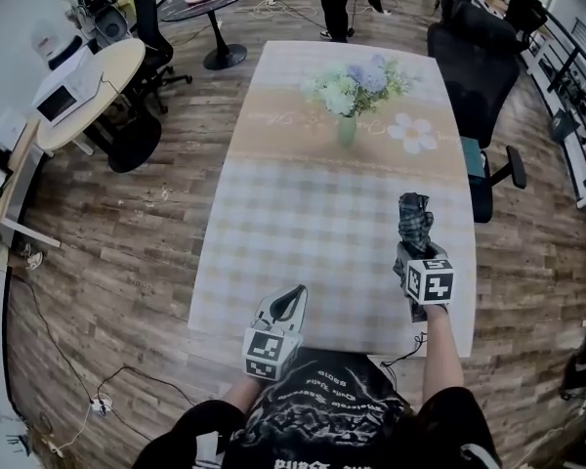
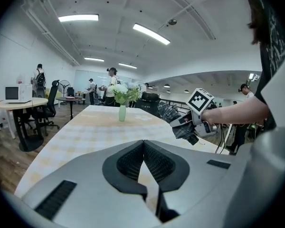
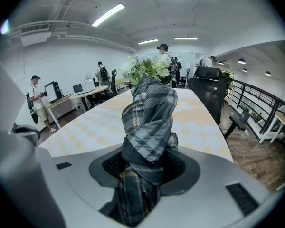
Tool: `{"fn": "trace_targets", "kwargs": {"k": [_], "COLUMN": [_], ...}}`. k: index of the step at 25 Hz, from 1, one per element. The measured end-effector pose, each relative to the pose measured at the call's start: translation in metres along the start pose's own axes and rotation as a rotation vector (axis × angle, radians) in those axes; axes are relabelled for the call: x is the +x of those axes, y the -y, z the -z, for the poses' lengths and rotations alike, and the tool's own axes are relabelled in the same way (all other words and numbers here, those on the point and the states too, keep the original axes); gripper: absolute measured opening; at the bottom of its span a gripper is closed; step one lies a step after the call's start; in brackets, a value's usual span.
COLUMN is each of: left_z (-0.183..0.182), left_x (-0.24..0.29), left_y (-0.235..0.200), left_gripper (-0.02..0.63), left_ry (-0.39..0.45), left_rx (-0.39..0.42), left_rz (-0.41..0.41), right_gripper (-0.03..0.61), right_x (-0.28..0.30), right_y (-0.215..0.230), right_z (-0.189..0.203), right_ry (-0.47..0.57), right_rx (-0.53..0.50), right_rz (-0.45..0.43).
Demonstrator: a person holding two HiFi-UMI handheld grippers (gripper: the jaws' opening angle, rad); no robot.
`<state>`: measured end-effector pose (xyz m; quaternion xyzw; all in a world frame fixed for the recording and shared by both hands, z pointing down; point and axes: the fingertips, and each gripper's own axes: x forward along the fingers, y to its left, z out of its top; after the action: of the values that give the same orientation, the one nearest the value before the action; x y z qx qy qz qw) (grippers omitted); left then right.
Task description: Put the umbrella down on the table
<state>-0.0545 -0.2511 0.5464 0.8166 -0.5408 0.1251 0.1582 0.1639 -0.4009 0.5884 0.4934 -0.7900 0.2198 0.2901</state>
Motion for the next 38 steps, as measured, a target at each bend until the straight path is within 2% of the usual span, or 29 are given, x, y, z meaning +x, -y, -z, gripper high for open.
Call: {"fn": "trace_targets", "kwargs": {"k": [13,20,27,38], "left_z": [0.002,0.0,-0.002,0.003], "left_x": [0.007,0.015,0.02,0.032], "left_y": [-0.015,-0.017,-0.019,-0.024], "left_gripper": [0.02,0.02,0.02,0.02], "left_ry": [-0.023,-0.033,-0.049,-0.071], "left_rx": [-0.022,-0.022,-0.024,-0.047], "left_rz": [-0.078,-0.097,-0.103,-0.087], "right_gripper": [0.186,0.186,0.186,0.192], "right_x": [0.058,0.079,0.096,0.113], "right_y": [0.051,0.073,0.091,0.1], "right_z": [0.002,0.008,0.012,0.027], "right_ry": [-0.162,-0.23,-0.312,-0.388], "right_rx": [-0.049,-0.033,-0.061,-0.018], "right_rz": [0.02,0.021,0.021,-0.007]}}
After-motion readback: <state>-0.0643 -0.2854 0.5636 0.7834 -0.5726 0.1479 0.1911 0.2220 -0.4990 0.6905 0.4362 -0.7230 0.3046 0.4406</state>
